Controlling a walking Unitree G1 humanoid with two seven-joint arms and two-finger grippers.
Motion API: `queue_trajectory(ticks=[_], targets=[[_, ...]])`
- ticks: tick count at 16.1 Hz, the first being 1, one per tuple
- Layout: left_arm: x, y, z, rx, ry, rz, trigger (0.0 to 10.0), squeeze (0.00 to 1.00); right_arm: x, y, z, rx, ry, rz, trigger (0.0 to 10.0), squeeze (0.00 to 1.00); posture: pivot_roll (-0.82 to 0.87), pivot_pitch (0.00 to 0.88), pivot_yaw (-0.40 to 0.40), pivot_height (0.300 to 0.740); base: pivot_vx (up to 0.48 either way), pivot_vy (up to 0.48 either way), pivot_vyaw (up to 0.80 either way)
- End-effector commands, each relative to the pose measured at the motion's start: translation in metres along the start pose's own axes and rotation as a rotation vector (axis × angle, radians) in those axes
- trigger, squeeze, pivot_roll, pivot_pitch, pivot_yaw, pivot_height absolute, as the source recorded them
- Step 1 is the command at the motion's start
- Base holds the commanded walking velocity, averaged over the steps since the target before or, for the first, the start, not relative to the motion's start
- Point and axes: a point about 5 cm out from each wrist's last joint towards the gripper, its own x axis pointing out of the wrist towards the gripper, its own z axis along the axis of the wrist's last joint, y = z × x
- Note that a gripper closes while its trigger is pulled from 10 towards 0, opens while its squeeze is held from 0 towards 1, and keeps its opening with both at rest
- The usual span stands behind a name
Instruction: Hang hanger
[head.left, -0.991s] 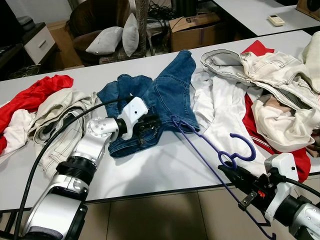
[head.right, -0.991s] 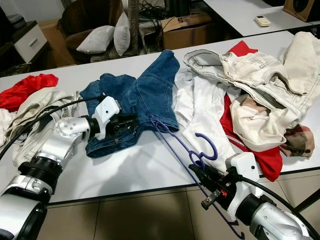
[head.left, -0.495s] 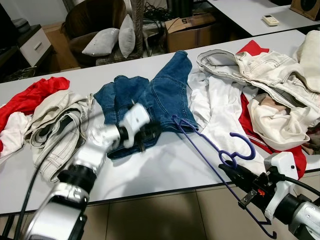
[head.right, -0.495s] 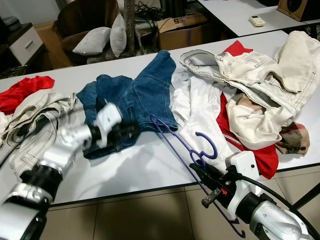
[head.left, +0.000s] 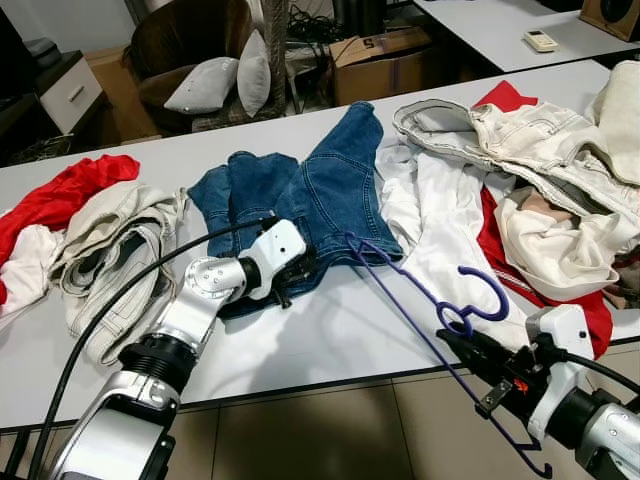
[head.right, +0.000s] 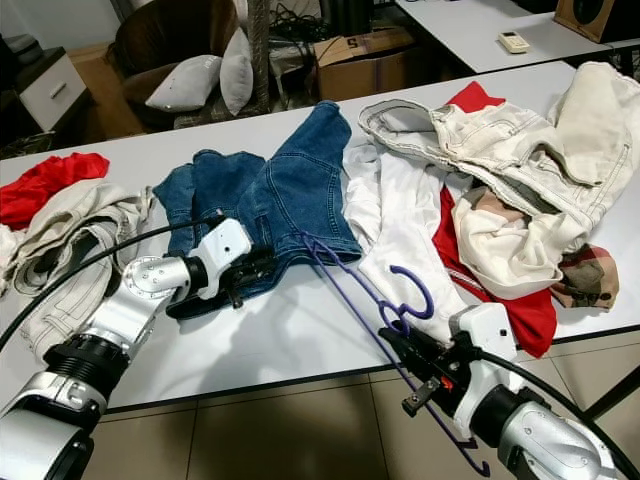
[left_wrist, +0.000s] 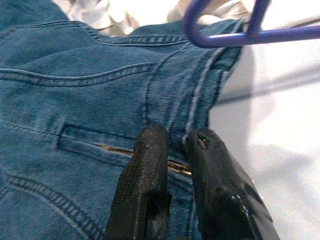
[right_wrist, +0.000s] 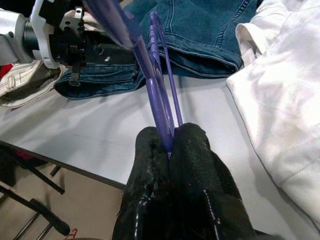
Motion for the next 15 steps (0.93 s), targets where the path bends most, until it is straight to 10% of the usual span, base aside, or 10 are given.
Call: queue_trajectory(ticks=[1,6,7,10,13,14,15], targets=[[-0.002,0.006,-0.001,0.034,0.027,0.031,10.0,0.0,0.003,0.001,0.002,-0.007,-0.013,0.007,10.0,0.0,-0.11,0.0,0.206,0.74,0.0,0.0,0.0],[0.007,-0.004,0.001,-0.019,0.009,0.012,10.0,0.0,0.005,0.003,0.002,-0.002,-0.019,0.004,10.0,0.0,-0.11,0.0,0.215,0.74,0.0,0.0,0.0],[0.007,-0.005,0.002,-0.058,-0.007,0.002,10.0,1.0,0.005,0.003,0.002,-0.001,-0.019,0.002,10.0,0.0,-0.1,0.0,0.218,0.74,0.0,0.0,0.0],[0.003,-0.003,0.003,-0.163,-0.051,-0.011,10.0,1.0,0.005,0.004,0.001,0.002,-0.019,-0.003,10.0,0.0,-0.1,0.0,0.222,0.74,0.0,0.0,0.0],[0.001,-0.001,-0.005,-0.073,0.024,0.006,10.0,1.0,0.006,0.004,0.001,0.004,-0.021,-0.001,10.0,0.0,-0.1,0.0,0.217,0.74,0.0,0.0,0.0],[0.002,-0.001,-0.006,-0.054,0.038,0.014,10.0,0.04,0.006,0.004,0.001,0.003,-0.021,0.001,10.0,0.0,-0.1,0.0,0.214,0.74,0.0,0.0,0.0],[0.003,-0.002,-0.006,-0.053,0.044,0.013,10.0,0.0,0.006,0.004,0.001,0.002,-0.021,0.002,10.0,0.0,-0.1,0.0,0.213,0.74,0.0,0.0,0.0]])
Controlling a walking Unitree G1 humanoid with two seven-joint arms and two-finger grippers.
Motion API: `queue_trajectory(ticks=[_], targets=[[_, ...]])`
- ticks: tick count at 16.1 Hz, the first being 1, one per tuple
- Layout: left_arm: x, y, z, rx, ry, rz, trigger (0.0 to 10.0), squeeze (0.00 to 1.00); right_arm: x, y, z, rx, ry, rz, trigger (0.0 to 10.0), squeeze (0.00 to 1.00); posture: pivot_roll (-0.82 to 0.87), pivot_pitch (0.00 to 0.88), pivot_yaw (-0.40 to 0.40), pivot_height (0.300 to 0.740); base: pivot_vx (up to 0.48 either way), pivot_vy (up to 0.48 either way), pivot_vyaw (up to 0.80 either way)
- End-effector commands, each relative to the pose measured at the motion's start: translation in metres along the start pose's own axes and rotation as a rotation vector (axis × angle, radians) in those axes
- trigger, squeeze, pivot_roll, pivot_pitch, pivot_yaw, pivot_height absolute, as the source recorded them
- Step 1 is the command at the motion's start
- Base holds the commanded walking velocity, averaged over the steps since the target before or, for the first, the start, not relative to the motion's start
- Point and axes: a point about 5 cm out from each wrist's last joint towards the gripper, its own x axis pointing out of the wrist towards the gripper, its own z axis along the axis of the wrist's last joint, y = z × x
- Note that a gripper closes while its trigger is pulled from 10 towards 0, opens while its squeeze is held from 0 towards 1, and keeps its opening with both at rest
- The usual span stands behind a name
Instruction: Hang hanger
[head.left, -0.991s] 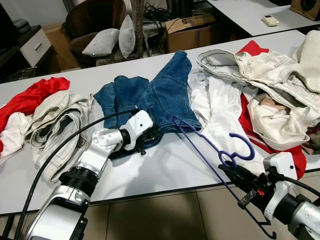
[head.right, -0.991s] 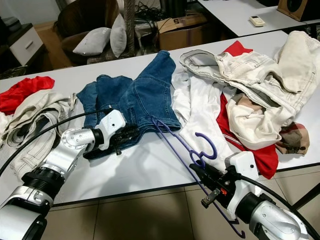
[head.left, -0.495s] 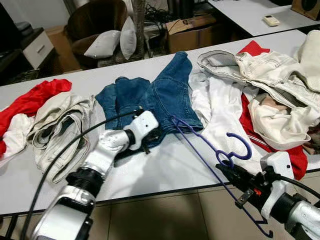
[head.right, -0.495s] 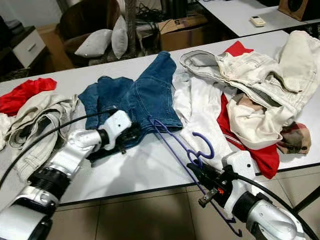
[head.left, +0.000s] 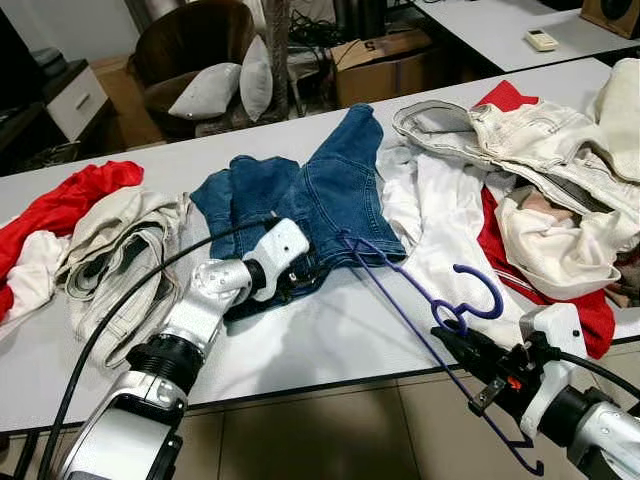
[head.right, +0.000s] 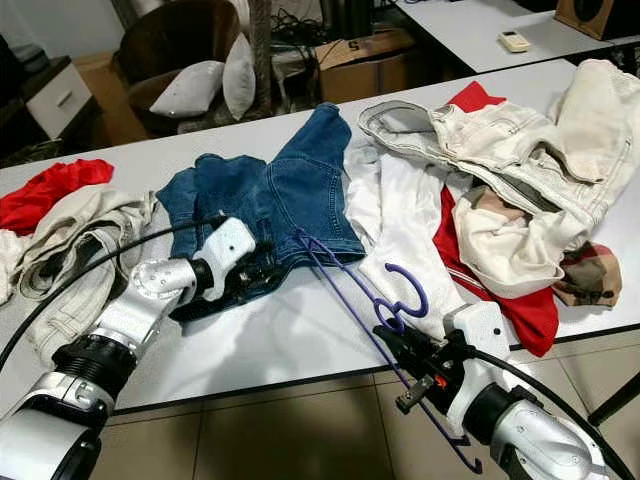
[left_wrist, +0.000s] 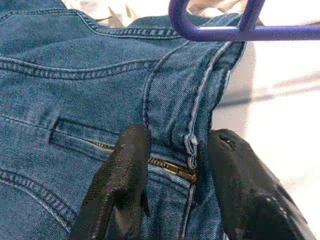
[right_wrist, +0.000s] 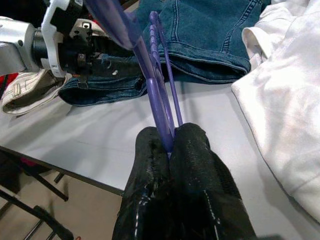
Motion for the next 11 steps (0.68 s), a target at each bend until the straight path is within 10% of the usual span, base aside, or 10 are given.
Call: queue_trajectory(ticks=[1,11], targets=[[-0.001,0.002,-0.004,0.006,0.035,0.013,10.0,0.0,0.002,0.001,0.0,-0.005,-0.007,0.004,10.0,0.0,-0.1,0.0,0.212,0.74,0.0,0.0,0.0],[0.01,-0.002,-0.008,0.003,0.083,0.064,10.0,0.0,0.004,0.001,0.001,-0.009,-0.006,0.008,10.0,0.0,-0.1,0.0,0.214,0.74,0.0,0.0,0.0]])
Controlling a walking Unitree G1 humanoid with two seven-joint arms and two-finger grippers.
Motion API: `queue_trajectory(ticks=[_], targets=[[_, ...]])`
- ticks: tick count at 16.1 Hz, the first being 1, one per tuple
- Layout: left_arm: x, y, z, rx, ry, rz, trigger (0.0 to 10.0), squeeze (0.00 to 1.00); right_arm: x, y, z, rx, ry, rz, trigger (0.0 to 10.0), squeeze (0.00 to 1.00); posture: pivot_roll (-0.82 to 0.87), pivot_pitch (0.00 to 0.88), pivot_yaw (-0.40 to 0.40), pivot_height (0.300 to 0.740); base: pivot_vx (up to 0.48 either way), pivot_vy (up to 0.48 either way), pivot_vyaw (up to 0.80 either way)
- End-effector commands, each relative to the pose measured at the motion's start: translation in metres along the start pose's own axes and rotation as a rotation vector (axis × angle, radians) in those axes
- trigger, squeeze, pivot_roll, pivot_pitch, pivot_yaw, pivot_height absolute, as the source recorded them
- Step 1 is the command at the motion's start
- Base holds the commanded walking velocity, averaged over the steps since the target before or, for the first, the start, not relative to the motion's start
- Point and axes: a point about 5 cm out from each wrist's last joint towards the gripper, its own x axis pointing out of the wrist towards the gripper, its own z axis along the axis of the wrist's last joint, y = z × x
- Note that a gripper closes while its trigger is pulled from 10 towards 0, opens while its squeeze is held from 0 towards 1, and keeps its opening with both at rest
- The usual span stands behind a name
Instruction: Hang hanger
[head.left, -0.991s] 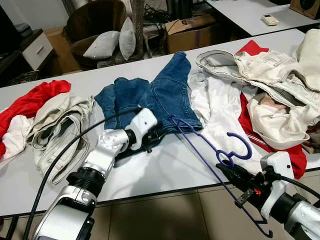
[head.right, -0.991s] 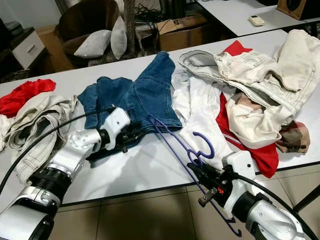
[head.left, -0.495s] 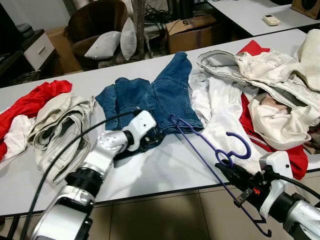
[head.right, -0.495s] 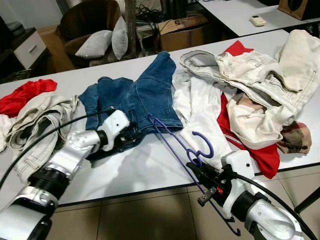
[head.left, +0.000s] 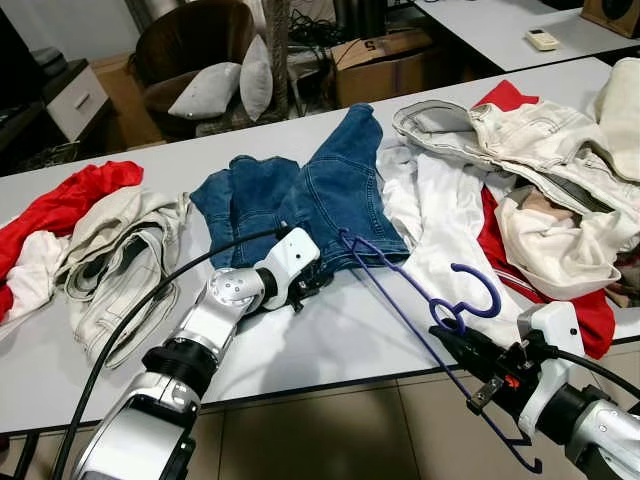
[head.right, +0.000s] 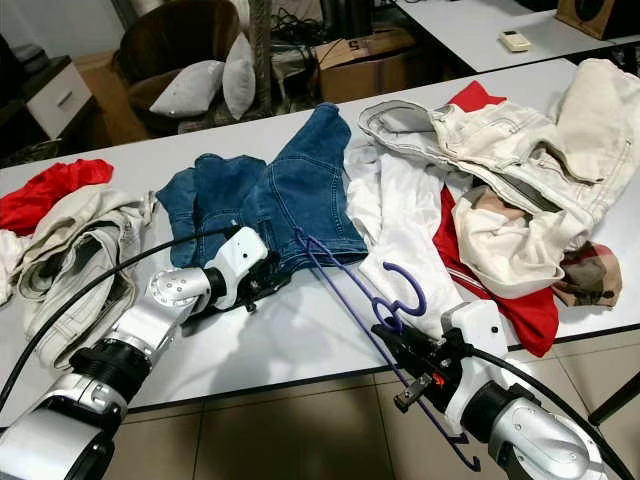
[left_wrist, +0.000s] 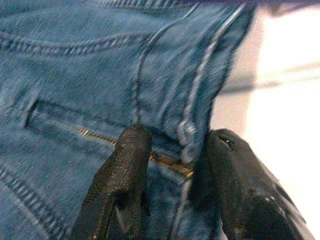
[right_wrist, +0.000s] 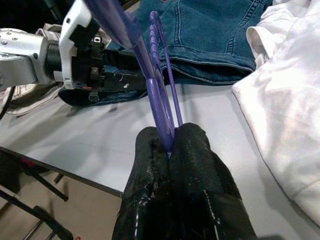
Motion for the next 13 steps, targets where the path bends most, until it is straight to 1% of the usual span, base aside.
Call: queue_trajectory(ticks=[1,3,4,6,9,12,13], targets=[[-0.003,0.011,0.0,0.046,0.03,0.058,10.0,0.0,0.003,0.001,0.0,-0.002,-0.005,0.005,10.0,0.0,-0.1,0.0,0.216,0.74,0.0,0.0,0.0],[-0.002,0.014,0.001,0.054,0.04,0.088,10.0,0.0,0.004,0.001,0.0,-0.002,-0.006,0.006,10.0,0.0,-0.1,0.0,0.217,0.74,0.0,0.0,0.0],[-0.002,0.017,0.001,0.07,0.047,0.129,10.0,0.0,0.005,0.001,0.0,-0.003,-0.009,0.006,10.0,0.0,-0.1,0.0,0.218,0.74,0.0,0.0,0.0],[-0.002,0.021,0.004,0.082,0.035,0.161,10.0,0.0,0.006,0.002,0.0,-0.003,-0.011,0.006,10.0,0.0,-0.1,0.0,0.218,0.74,0.0,0.0,0.0],[-0.002,0.026,0.014,0.098,-0.023,0.186,10.0,0.0,0.006,0.002,0.001,-0.003,-0.013,0.004,10.0,0.0,-0.1,0.0,0.22,0.74,0.0,0.0,0.0],[-0.005,0.03,0.017,0.111,-0.032,0.19,10.0,0.0,0.006,0.002,0.0,-0.004,-0.011,0.002,10.0,0.0,-0.1,0.0,0.22,0.74,0.0,0.0,0.0],[-0.007,0.033,0.015,0.117,-0.023,0.193,8.2,0.0,0.006,0.002,0.0,-0.005,-0.01,0.002,10.0,0.0,-0.1,0.0,0.219,0.74,0.0,0.0,0.0]])
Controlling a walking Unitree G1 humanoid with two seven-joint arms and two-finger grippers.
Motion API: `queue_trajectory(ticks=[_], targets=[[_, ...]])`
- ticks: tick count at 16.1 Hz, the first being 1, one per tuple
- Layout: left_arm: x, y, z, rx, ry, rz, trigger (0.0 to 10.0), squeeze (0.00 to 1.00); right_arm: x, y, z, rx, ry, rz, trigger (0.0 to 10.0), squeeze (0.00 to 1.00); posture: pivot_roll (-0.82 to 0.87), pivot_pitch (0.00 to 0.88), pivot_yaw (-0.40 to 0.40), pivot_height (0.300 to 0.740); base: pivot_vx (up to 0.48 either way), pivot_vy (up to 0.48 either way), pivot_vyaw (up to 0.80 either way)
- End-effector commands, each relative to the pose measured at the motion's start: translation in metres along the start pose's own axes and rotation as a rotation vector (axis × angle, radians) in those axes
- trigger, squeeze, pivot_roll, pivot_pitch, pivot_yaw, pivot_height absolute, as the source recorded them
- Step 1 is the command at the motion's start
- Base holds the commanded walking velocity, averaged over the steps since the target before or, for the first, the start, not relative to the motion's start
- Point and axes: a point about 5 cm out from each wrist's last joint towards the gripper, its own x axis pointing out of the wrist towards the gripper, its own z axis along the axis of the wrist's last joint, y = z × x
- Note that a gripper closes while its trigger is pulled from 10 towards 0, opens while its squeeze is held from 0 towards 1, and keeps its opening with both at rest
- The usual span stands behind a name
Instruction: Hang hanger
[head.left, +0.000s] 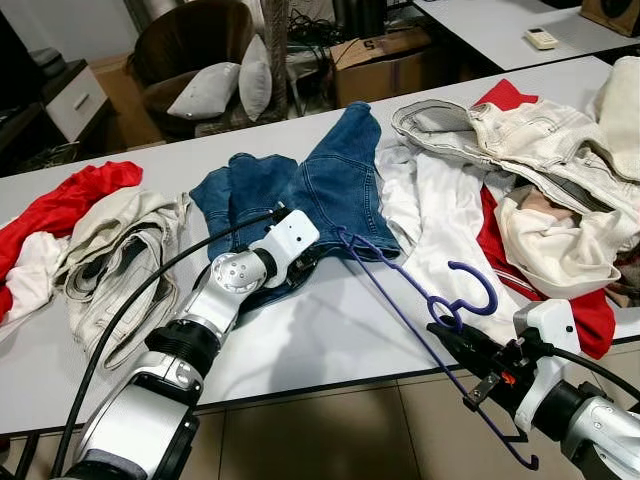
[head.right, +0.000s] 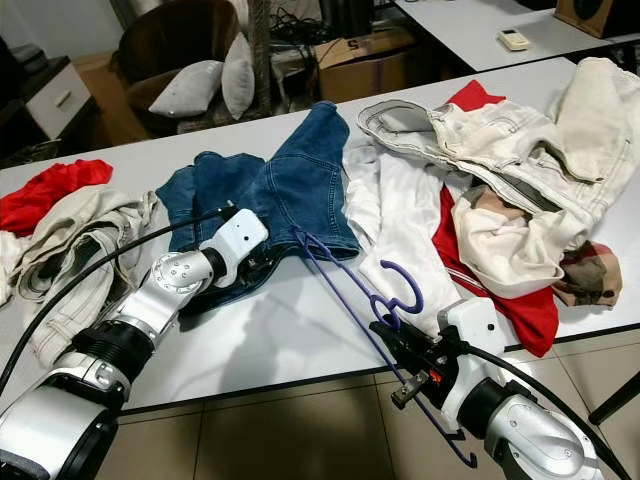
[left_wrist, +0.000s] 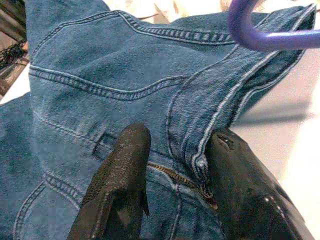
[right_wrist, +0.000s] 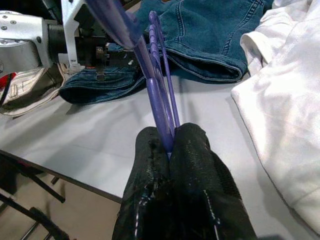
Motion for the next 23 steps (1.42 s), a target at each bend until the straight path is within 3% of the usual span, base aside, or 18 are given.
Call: queue_trajectory(ticks=[1,2,3,4,7,9,10,11,15,19,22,23], targets=[[-0.006,0.014,-0.003,0.014,0.015,0.035,8.0,0.0,0.003,0.002,-0.001,0.007,-0.004,0.007,10.0,0.0,-0.1,0.0,0.219,0.74,0.0,0.0,0.0],[-0.008,0.016,-0.006,0.02,0.032,0.029,6.7,0.0,0.003,0.002,-0.001,0.006,-0.003,0.008,10.0,0.0,-0.09,0.0,0.217,0.74,0.0,0.0,0.0],[-0.008,0.016,-0.007,0.022,0.04,0.025,6.7,0.0,0.003,0.002,-0.001,0.006,-0.003,0.008,10.0,0.0,-0.09,0.0,0.217,0.74,0.0,0.0,0.0],[-0.01,0.017,-0.012,0.04,0.069,0.014,4.8,0.0,0.003,0.002,-0.001,0.004,-0.001,0.009,10.0,0.0,-0.09,0.0,0.218,0.74,0.0,0.0,0.0],[-0.011,0.017,-0.017,0.058,0.11,0.009,4.0,0.0,0.003,0.001,-0.001,0.002,-0.001,0.007,10.0,0.0,-0.09,0.0,0.218,0.74,0.0,0.0,0.0],[-0.011,0.017,-0.018,0.065,0.117,0.011,2.8,0.0,0.003,0.001,-0.002,0.001,0.0,0.006,10.0,0.0,-0.1,0.0,0.22,0.74,0.0,0.0,0.0],[-0.011,0.017,-0.018,0.065,0.117,0.011,2.8,0.0,0.003,0.001,-0.002,0.001,0.0,0.006,10.0,0.0,-0.1,0.0,0.22,0.74,0.0,0.0,0.0],[-0.011,0.019,-0.018,0.069,0.118,0.013,0.0,0.0,0.003,0.001,-0.002,0.0,0.002,0.005,10.0,0.0,-0.1,0.0,0.22,0.74,0.0,0.0,0.0],[-0.012,0.02,-0.02,0.062,0.145,0.0,0.0,0.0,0.002,0.002,-0.002,-0.002,0.003,0.005,10.0,0.0,-0.1,0.0,0.22,0.74,0.0,0.0,0.0],[-0.012,0.023,-0.02,-0.026,0.141,0.007,0.0,0.0,0.002,0.002,-0.001,0.005,-0.015,0.001,10.0,0.0,-0.1,0.0,0.222,0.74,0.0,0.0,0.0],[-0.011,0.039,-0.003,-0.109,0.054,0.077,0.0,0.0,-0.003,0.004,0.009,0.046,-0.087,0.008,10.0,0.0,-0.11,0.0,0.223,0.74,0.0,0.0,0.0],[-0.012,0.057,0.02,-0.131,-0.035,0.124,0.0,0.0,-0.007,0.009,0.013,0.076,-0.119,0.05,10.0,0.0,-0.11,0.0,0.22,0.74,0.0,0.0,0.0]])
